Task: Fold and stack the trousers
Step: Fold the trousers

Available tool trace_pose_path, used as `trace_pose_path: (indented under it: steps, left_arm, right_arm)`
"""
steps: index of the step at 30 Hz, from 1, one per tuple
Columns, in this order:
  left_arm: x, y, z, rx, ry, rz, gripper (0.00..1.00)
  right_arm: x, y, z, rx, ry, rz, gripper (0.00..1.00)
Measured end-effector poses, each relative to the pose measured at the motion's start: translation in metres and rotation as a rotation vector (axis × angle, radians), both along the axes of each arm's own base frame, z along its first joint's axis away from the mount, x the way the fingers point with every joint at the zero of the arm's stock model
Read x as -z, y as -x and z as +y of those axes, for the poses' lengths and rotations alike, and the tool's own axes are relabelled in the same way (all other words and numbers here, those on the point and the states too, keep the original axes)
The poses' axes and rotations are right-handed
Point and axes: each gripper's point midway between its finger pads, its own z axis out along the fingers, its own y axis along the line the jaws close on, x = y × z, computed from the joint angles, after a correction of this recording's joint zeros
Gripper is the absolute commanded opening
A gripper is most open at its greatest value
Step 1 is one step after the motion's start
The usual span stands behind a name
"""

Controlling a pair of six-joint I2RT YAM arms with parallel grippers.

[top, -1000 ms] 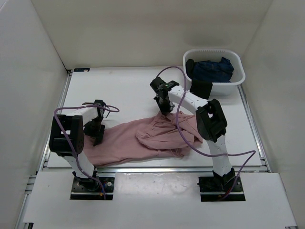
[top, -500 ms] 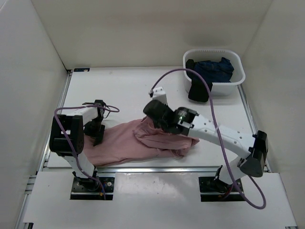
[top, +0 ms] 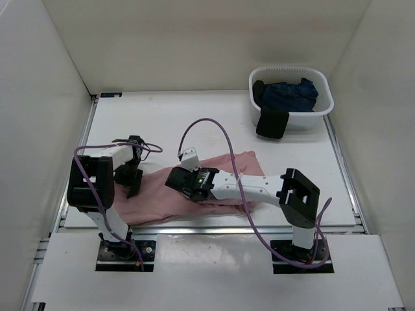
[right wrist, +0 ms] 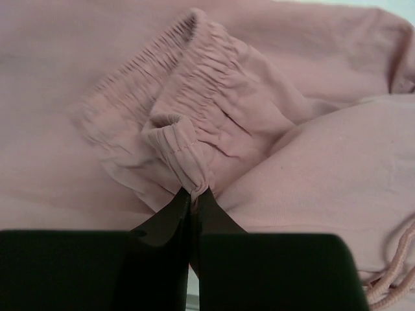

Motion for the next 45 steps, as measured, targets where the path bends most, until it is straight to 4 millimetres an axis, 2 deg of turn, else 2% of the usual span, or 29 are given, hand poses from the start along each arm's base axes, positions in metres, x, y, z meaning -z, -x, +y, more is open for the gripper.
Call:
trace_pose_path:
  steps: [8, 9, 10, 14, 15, 18, 20, 21, 23, 24, 25, 27, 28, 29, 30, 32, 34, 35, 37, 39, 42, 45]
  left_arm:
    - [0.000, 0.000, 0.000, 0.000, -0.002, 0.000, 0.92]
    - [0.000, 0.000, 0.000, 0.000, -0.002, -0.001, 0.92]
    - [0.000, 0.000, 0.000, 0.000, -0.002, 0.000, 0.92]
    - [0.000, 0.000, 0.001, 0.000, -0.004, 0.001, 0.92]
    - [0.000, 0.000, 0.001, 0.000, -0.004, 0.002, 0.93]
    - [0.000, 0.000, 0.001, 0.001, -0.007, 0.002, 0.93]
    - [0.000, 0.000, 0.001, 0.001, -0.007, 0.002, 0.93]
    - [-0.001, 0.000, 0.001, 0.001, -0.008, 0.002, 0.93]
    - [-0.001, 0.000, 0.001, 0.001, -0.008, 0.002, 0.93]
    - [-0.001, 0.000, 0.001, 0.000, -0.008, 0.003, 0.93]
    - [-0.001, 0.000, 0.001, 0.001, -0.008, 0.004, 0.93]
    - [0.000, 0.000, 0.001, 0.002, -0.009, 0.011, 0.93]
    - [0.000, 0.000, 0.001, 0.002, -0.009, 0.012, 0.93]
    - [0.000, 0.000, 0.001, 0.002, -0.009, 0.013, 0.93]
    - [0.000, 0.000, 0.001, 0.002, -0.009, 0.014, 0.93]
    - [0.000, 0.000, 0.001, 0.002, -0.009, 0.014, 0.93]
    - [0.000, -0.001, 0.001, 0.002, -0.009, 0.013, 0.93]
    - [0.000, 0.000, 0.001, 0.001, -0.009, 0.014, 0.93]
    - [0.000, 0.000, 0.001, 0.001, -0.009, 0.014, 0.93]
    - [-0.001, -0.001, 0.001, 0.002, -0.010, 0.014, 0.93]
    - [-0.001, -0.001, 0.001, 0.001, -0.011, 0.013, 0.93]
    - [-0.001, -0.001, 0.002, 0.002, -0.014, 0.013, 0.93]
  right_arm:
    - [-0.019, -0.010, 0.029, -0.013, -0.105, -0.046, 0.00]
    - [-0.020, -0.009, 0.033, -0.023, -0.115, -0.043, 0.03]
    - [-0.019, -0.008, 0.035, -0.036, -0.114, -0.035, 0.09]
    - [-0.005, -0.003, 0.060, -0.129, -0.093, 0.030, 0.51]
    - [0.002, -0.001, 0.071, -0.162, -0.087, 0.056, 0.67]
    - [0.025, 0.009, 0.092, -0.275, -0.048, 0.132, 0.80]
    - [0.029, 0.016, 0.088, -0.315, -0.019, 0.161, 0.84]
    - [0.024, 0.018, 0.085, -0.324, -0.021, 0.160, 0.84]
    - [0.001, 0.019, 0.073, -0.322, -0.043, 0.133, 0.79]
    - [-0.017, 0.019, 0.065, -0.310, -0.067, 0.109, 0.74]
    - [-0.036, 0.017, 0.057, -0.292, -0.097, 0.081, 0.57]
    - [-0.081, 0.011, 0.036, -0.228, -0.191, 0.014, 0.36]
    - [-0.100, 0.007, 0.024, -0.186, -0.240, -0.012, 0.13]
    - [-0.113, 0.001, 0.011, -0.140, -0.282, -0.031, 0.04]
    - [-0.120, -0.007, -0.002, -0.082, -0.318, -0.041, 0.00]
    - [-0.107, -0.021, -0.027, 0.021, -0.324, -0.024, 0.00]
    - [-0.068, -0.029, -0.054, 0.121, -0.269, 0.020, 0.00]
    - [-0.040, -0.027, -0.068, 0.160, -0.217, 0.058, 0.00]
    - [0.012, -0.009, -0.094, 0.210, -0.117, 0.148, 0.00]
    - [0.049, 0.011, -0.118, 0.253, -0.055, 0.220, 0.00]
    - [0.076, 0.026, -0.136, 0.300, -0.037, 0.267, 0.00]
    - [0.076, 0.023, -0.132, 0.310, -0.067, 0.264, 0.00]
